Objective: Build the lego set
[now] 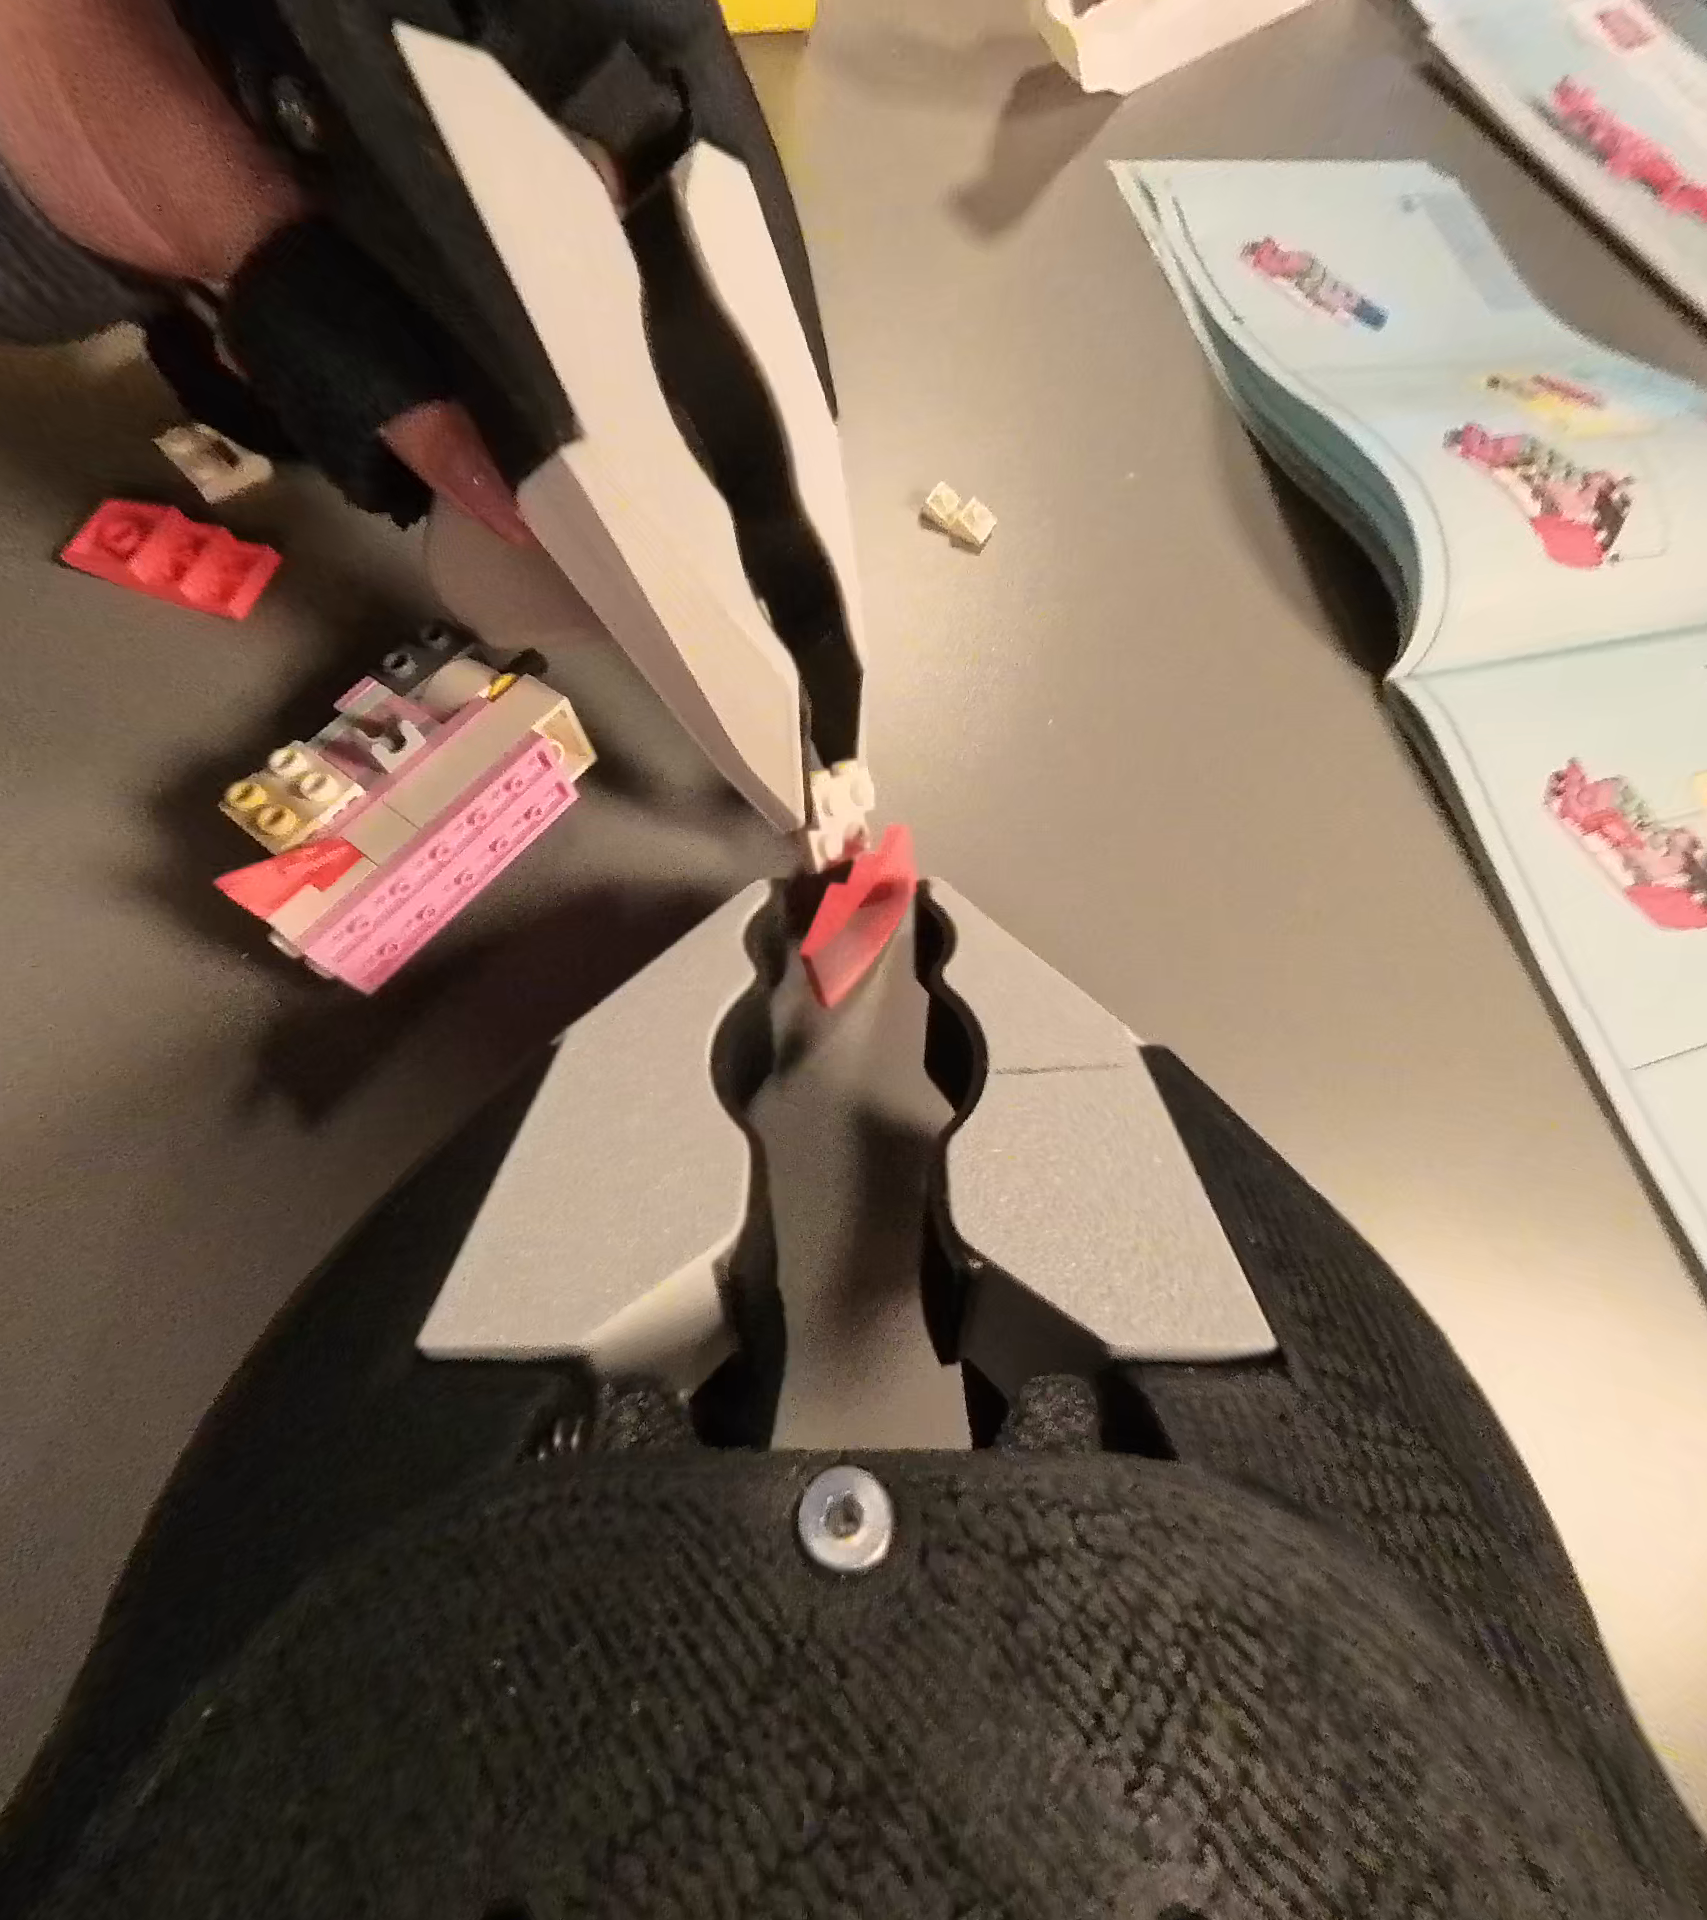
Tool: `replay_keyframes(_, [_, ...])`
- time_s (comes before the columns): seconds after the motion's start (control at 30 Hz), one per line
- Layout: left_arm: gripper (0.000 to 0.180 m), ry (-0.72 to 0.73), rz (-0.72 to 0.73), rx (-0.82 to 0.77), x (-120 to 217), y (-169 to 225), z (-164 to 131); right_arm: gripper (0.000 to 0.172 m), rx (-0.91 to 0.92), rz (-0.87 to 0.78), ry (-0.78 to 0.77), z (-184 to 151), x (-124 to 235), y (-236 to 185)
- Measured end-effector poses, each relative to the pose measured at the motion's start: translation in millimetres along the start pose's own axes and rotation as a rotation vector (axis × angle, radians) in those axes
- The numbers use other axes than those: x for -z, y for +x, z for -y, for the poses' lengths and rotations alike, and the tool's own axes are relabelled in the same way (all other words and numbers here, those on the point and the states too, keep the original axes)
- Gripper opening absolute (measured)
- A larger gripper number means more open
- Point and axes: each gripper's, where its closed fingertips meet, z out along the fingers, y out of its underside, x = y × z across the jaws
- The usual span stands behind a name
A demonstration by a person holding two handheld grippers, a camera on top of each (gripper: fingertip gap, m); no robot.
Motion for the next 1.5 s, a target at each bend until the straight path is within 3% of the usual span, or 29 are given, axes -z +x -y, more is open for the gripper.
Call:
replay_keyframes(0.27, [0.015,-0.008,-0.030,0.002,0,3,-1,0.037,-0.146,0.206,0.025,-4,11,-8])
replay_keyframes(0.47, [0.015,-0.020,-0.030,-0.021,0,4,-3,0.037,-0.185,0.160,0.023,-7,13,3])
replay_keyframes(0.67, [0.015,-0.023,-0.028,-0.027,0,4,-3,0.023,-0.091,0.137,-0.005,-6,12,-5])
replay_keyframes(0.77, [0.015,-0.018,-0.026,-0.018,1,3,-3,0.002,-0.028,0.081,-0.003,-5,12,-1])
replay_keyframes(0.9, [0.015,0.023,-0.029,0.025,4,0,3,0.001,0.178,-0.061,0.072,7,19,11])
replay_keyframes(1.07, [0.015,0.134,-0.184,0.144,14,11,18,0.001,0.431,-0.192,0.200,25,26,12])
replay_keyframes(1.2, [0.015,0.158,-0.215,0.200,18,9,21,0.001,0.601,-0.267,0.241,30,24,7])
replay_keyframes(1.5, [0.014,0.131,-0.251,0.256,17,10,16,0.003,0.639,-0.218,0.226,22,18,1])
